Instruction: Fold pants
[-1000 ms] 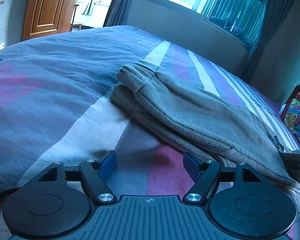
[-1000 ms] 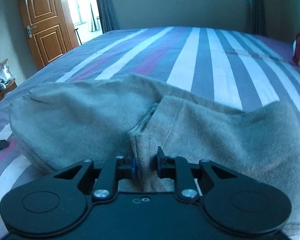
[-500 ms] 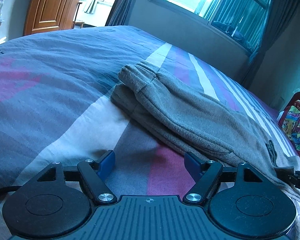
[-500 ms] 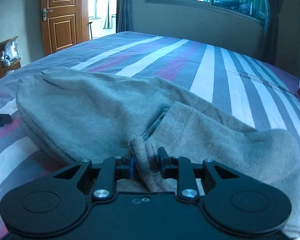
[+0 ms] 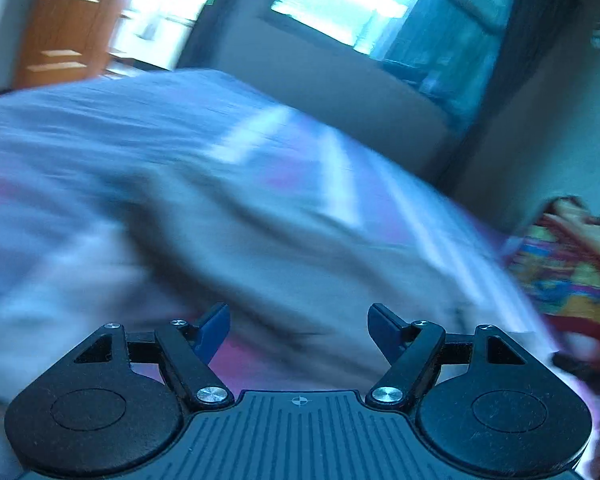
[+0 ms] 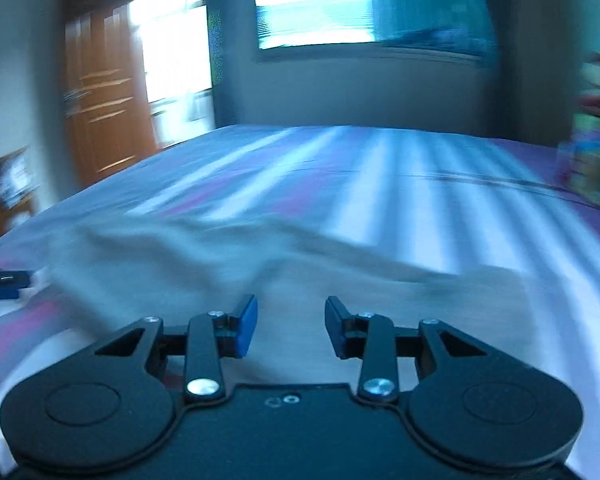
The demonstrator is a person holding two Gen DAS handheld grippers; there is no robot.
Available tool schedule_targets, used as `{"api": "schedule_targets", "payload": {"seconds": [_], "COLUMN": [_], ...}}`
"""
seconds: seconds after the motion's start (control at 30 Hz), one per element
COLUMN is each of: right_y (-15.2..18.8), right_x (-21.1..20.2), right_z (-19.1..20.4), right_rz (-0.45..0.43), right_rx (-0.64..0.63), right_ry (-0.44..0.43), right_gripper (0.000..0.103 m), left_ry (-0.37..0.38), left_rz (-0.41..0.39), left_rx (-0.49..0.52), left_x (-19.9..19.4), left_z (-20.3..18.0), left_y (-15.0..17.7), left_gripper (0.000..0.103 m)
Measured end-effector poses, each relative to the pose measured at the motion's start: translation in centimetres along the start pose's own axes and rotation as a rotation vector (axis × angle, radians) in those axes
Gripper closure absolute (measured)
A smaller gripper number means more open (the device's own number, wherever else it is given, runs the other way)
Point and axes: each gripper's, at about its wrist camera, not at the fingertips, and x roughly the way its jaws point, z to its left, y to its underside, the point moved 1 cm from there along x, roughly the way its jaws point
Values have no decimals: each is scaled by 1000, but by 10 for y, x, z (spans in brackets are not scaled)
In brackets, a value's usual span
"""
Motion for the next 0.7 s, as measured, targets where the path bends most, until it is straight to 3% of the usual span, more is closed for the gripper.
{"api": "schedule_targets", "payload": {"seconds": [0.07, 0.13, 0.23, 0.43, 0.57, 0.7], "right_y": [3, 10, 21, 43, 50, 52], "right_x": [-13, -24, -32, -49, -52, -49], "right_z": [-33, -58, -84, -103, -113, -120], "right_rz": [-9, -9, 8, 15, 15, 16], "right_rx": [63, 96, 138, 190, 219, 238], "right_ry": [51, 98, 135, 137, 128, 116], "right_gripper": [65, 64, 64, 64, 64, 64], "left_ry": [122, 225, 304, 356, 285, 305], "left_rz": [61, 123, 210, 312, 341, 338], "left_rx": [-28, -68, -150, -326, -317, -346], "left_x": [21, 44, 77, 111, 111, 109], "left_z": [-30, -58, -90, -100, -103, -99], "left_y": [2, 8, 20, 36, 51, 58], "left_gripper": [57, 58, 58, 58, 58, 58]}}
